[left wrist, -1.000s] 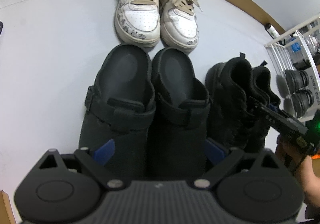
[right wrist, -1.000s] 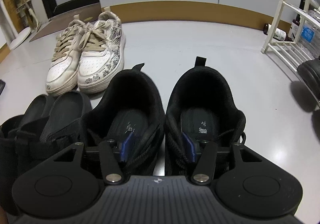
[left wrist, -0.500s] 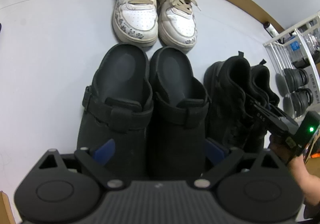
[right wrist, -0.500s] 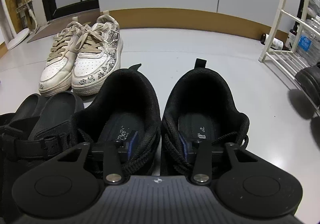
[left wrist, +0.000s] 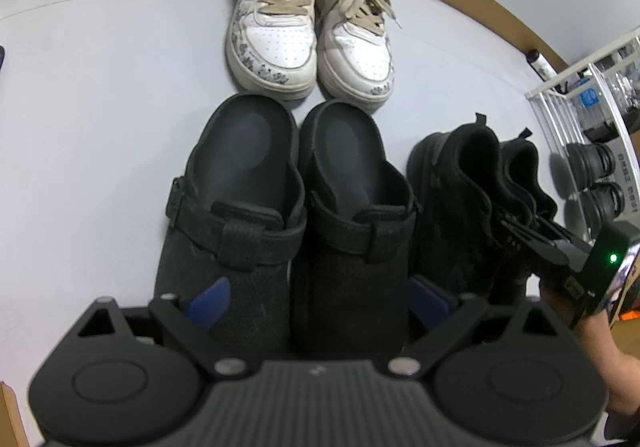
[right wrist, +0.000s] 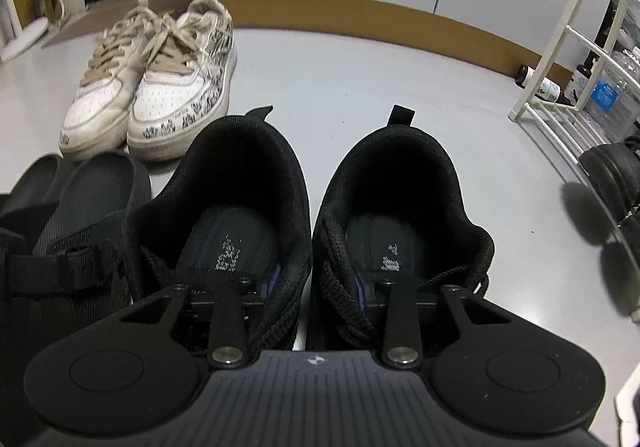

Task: Organize scattered shoes
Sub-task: 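Close the right tool inside the black sneakers and lift them, then carry the black sneakers with the right tool into the white rack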

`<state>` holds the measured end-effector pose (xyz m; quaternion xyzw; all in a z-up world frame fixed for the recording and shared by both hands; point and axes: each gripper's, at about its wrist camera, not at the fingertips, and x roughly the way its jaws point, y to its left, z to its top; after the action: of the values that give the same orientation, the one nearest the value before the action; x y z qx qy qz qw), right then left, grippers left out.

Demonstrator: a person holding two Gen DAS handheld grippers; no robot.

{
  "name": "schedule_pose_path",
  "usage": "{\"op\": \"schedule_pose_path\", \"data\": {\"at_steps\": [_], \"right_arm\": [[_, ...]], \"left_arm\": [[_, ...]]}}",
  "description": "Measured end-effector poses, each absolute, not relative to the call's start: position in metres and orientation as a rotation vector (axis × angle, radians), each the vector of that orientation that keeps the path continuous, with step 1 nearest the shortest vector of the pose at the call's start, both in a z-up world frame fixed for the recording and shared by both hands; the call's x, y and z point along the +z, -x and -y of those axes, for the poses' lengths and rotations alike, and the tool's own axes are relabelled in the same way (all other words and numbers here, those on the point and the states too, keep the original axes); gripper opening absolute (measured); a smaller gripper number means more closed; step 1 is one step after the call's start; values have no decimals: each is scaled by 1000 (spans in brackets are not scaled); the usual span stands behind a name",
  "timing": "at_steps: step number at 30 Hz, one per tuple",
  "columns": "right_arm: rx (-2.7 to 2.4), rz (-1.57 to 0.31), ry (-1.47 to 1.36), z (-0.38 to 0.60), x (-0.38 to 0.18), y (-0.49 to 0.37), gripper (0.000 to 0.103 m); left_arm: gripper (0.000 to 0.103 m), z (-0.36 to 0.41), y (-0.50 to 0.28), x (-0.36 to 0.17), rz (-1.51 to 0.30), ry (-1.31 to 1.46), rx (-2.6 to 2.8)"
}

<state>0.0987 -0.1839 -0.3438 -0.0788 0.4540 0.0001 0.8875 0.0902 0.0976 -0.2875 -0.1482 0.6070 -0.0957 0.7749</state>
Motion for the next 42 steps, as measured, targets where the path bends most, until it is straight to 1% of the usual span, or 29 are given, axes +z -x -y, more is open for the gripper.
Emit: {"op": "schedule_pose_path", "data": {"at_steps": [2,5,6,10,20,42], "right_arm": [[9,-947,180,182,-345,-99,38],[46,-931,174,186,-346,-99,32],[63,-924,171,187,-346,-99,26],[106,-914,115,198,-342,-100,21],[45,-818,-7,240,-322,-103,19],[-333,-516,-38,348,-252,-135,18]], "left_arm": [[97,-99,-91,-286,-1307,320,-201],[97,-102,-92,-286,-1303,316,-181],[97,-102,-92,-286,-1305,314,-181],[97,-95,-92,-288,-1319,302,-197],[97,-87,-93,-291,-1328,287,-210],[97,-82,-92,-290,-1326,265,-233]]}}
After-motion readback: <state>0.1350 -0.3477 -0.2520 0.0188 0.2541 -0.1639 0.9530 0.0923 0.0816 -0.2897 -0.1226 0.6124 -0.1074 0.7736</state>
